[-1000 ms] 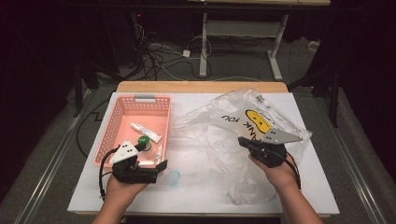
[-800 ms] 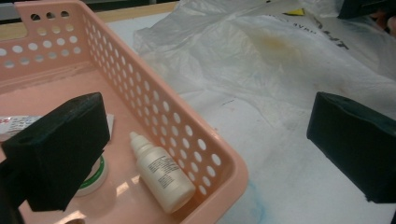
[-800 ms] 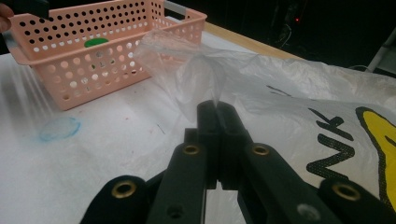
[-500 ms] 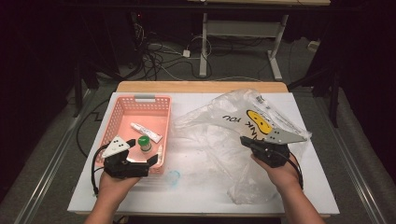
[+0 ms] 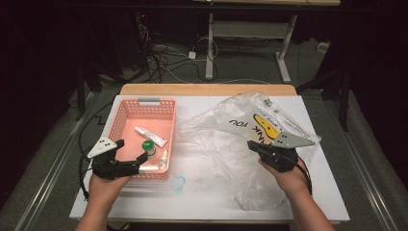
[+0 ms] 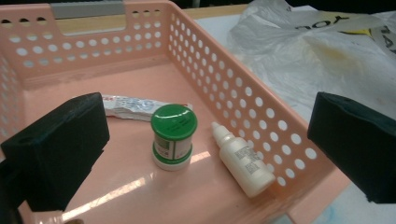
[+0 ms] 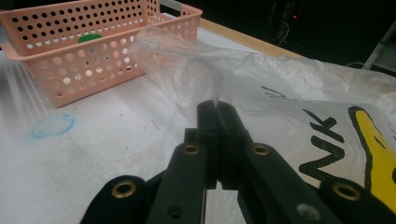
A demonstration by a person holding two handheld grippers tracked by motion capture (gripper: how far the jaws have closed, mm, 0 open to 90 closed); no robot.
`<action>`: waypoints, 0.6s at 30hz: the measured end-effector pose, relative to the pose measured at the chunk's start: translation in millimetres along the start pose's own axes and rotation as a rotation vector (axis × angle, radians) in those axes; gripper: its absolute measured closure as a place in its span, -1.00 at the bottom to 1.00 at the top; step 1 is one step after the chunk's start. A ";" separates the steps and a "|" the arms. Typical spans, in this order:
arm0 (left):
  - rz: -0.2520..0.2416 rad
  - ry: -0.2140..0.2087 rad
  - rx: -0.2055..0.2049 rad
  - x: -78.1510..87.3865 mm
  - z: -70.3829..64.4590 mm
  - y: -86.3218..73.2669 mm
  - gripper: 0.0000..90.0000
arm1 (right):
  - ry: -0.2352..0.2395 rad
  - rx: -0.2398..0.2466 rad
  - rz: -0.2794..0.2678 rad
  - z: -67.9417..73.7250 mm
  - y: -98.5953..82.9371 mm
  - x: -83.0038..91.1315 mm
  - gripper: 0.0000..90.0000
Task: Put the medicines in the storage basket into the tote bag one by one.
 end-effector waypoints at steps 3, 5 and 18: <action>0.011 0.000 -0.009 -0.3 -0.4 1.5 -1.00 | -0.001 -0.011 0.000 -1.1 -1.2 0.6 1.00; 0.020 -0.002 -0.015 -2.4 -1.7 3.6 -1.00 | 0.002 -0.006 0.002 -0.9 -3.3 3.0 1.00; 0.027 0.013 0.013 -13.9 12.4 43.0 -1.00 | 0.005 -0.011 -0.001 -3.5 -3.9 3.1 1.00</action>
Point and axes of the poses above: each handheld gripper's, and its own axes: x roughly backward along the jaws, y roughly out of its top, z roughly to its left, the point moved 8 cm from there along -x, roughly forward along the jaws, and after that the axes turned 11 degrees about -y, right-handed, at the moved point
